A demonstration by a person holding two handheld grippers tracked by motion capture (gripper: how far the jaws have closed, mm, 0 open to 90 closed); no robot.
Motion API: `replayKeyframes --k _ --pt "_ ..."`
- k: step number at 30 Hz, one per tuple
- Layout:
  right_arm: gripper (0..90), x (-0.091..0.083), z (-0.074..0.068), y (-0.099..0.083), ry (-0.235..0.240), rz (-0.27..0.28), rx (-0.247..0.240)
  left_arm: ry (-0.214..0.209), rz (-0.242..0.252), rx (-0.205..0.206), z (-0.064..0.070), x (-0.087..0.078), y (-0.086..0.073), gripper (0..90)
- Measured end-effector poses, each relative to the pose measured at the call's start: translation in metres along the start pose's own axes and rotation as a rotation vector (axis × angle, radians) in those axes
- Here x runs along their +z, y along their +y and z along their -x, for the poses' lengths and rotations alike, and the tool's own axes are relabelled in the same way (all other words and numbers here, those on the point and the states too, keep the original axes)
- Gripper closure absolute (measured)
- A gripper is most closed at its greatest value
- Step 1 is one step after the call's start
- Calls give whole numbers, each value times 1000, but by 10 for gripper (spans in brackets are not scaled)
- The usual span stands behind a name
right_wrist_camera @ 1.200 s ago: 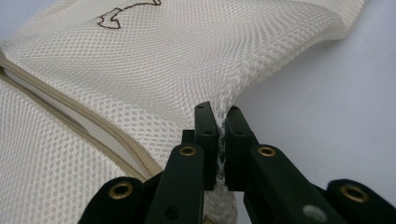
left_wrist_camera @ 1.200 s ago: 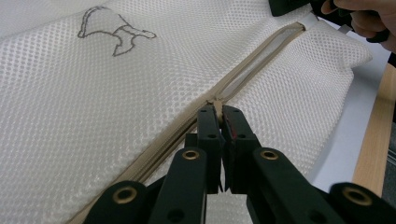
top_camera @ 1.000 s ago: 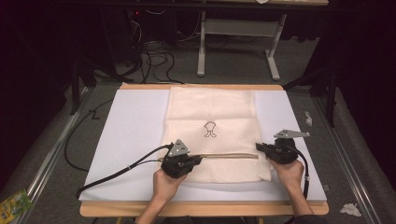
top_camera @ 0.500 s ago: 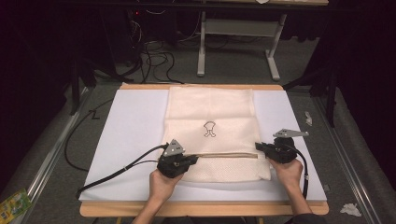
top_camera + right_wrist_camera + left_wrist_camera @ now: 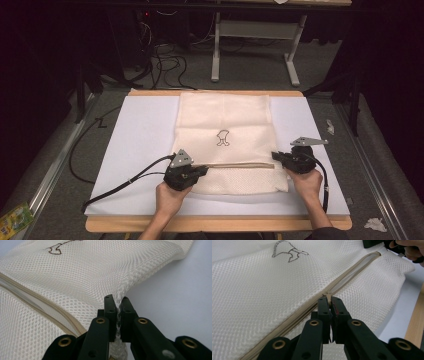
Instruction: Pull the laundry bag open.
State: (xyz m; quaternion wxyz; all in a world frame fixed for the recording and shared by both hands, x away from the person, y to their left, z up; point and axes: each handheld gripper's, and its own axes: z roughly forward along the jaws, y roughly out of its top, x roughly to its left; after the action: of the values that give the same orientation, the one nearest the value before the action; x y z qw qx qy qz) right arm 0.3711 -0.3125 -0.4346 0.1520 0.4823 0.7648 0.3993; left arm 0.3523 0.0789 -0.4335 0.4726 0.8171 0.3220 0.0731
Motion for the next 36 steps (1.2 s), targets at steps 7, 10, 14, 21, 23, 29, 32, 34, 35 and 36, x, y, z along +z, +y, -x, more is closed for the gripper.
replayKeyframes --k 7,10,14,21,23,29,32,34,35,36 --pt "879 2 0 -1 0 -5 -3 13 10 -19 -6 -7 -4 870" --pt "879 2 0 -1 2 -4 2 17 16 -21 -7 -11 -5 871" --pt "879 1 0 -1 -6 -1 -5 29 22 -15 -8 -16 -4 871" --pt "879 3 0 -2 -9 -9 -3 38 26 -36 -15 -23 -10 871" --pt "879 3 0 -2 -11 -12 -4 52 31 -44 -18 -29 -12 871" --pt "879 5 -1 -2 -11 -19 -7 61 33 -56 -22 -35 -16 871" --pt "879 6 -2 -2 -10 -18 -7 65 33 -53 -22 -36 -17 871" --pt "879 7 -2 -2 -15 -20 -9 73 39 -55 -23 -38 -17 871" --pt "879 7 -1 -2 -15 -18 -11 70 41 -57 -24 -39 -17 871" --pt "879 7 -1 -2 -12 -16 -9 73 44 -61 -25 -40 -18 871"
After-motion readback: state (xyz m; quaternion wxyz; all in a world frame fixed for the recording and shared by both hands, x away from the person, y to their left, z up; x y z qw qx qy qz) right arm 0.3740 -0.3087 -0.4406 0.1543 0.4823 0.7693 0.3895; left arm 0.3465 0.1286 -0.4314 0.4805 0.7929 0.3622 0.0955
